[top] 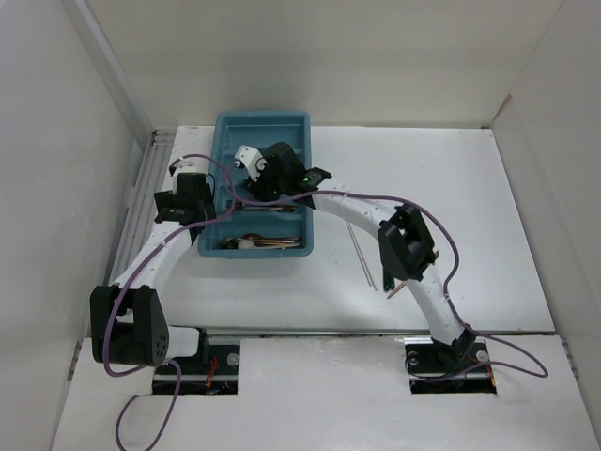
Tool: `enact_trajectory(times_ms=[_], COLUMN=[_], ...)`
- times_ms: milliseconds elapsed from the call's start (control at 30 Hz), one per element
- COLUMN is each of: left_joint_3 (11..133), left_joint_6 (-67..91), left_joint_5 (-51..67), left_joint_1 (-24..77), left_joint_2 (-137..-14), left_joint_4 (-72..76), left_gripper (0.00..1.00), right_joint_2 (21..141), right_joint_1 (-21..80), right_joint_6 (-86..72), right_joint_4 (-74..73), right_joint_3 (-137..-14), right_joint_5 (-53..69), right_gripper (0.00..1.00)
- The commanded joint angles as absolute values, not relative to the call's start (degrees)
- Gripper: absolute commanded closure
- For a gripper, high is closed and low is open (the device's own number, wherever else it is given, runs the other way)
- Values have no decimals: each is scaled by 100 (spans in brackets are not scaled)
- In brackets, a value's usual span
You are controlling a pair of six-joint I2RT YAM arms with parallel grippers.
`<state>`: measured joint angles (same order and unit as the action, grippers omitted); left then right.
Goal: Sort the eating utensils into containers
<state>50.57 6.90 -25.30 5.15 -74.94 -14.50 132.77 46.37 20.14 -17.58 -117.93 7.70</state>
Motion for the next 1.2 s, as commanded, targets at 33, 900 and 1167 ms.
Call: enact_trajectory(times_ms=[33, 900, 1167], left_joint_3=[4975, 4975, 4975], left_joint_6=[677, 624, 624], left_joint_5=[-2602, -2549, -2549], left_joint_1=[492, 545, 545], left_joint_2=[-7471, -7471, -7418], left_joint_4=[-1397, -1397, -1397], left_gripper=[21, 21, 21], right_joint_2=[12657, 10055, 10107], right_joint_1=[4737, 3322, 3208], right_joint_6=[2180, -343, -396], right_joint_4=[-1890, -3428, -3376], right_joint_3=[-11944, -6944, -6662], right_joint_5=[783, -659, -712], right_gripper=[46, 74, 77])
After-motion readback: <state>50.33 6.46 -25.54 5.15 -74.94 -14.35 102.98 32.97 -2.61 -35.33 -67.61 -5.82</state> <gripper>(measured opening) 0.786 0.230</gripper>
